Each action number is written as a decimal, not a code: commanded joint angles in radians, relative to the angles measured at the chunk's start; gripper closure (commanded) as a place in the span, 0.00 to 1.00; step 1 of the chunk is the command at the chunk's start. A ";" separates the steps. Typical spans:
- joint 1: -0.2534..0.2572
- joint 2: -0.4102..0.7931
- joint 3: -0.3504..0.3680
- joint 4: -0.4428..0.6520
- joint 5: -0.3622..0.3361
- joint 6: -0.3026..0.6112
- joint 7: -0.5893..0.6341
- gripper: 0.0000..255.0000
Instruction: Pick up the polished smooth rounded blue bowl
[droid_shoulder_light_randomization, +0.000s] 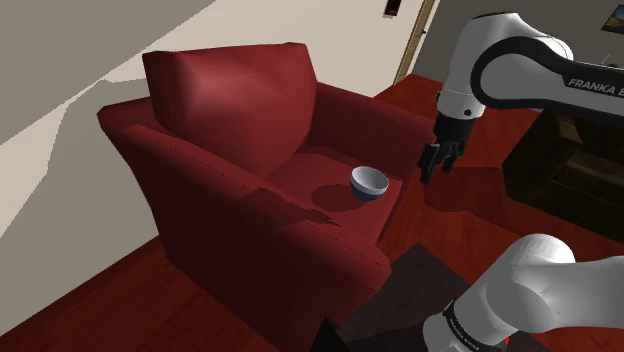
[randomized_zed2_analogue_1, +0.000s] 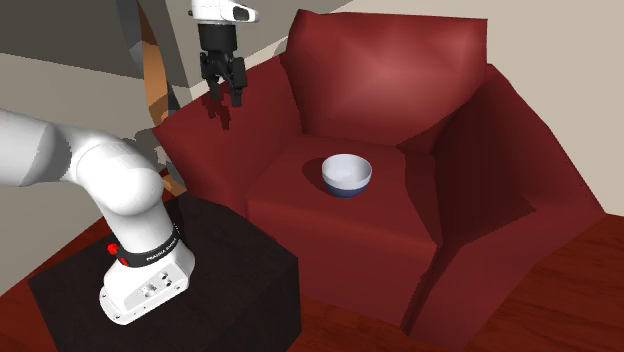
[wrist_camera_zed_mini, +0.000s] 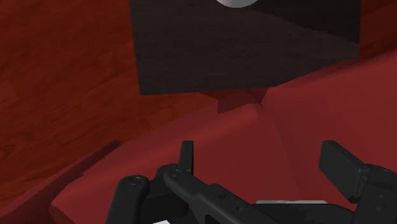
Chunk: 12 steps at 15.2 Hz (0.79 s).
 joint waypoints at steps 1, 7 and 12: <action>0.000 0.000 0.000 0.000 0.000 0.000 0.000 0.00; -0.011 0.160 -0.056 -0.038 -0.044 0.214 -0.056 0.00; -0.017 0.327 -0.099 -0.029 -0.068 0.384 -0.101 0.00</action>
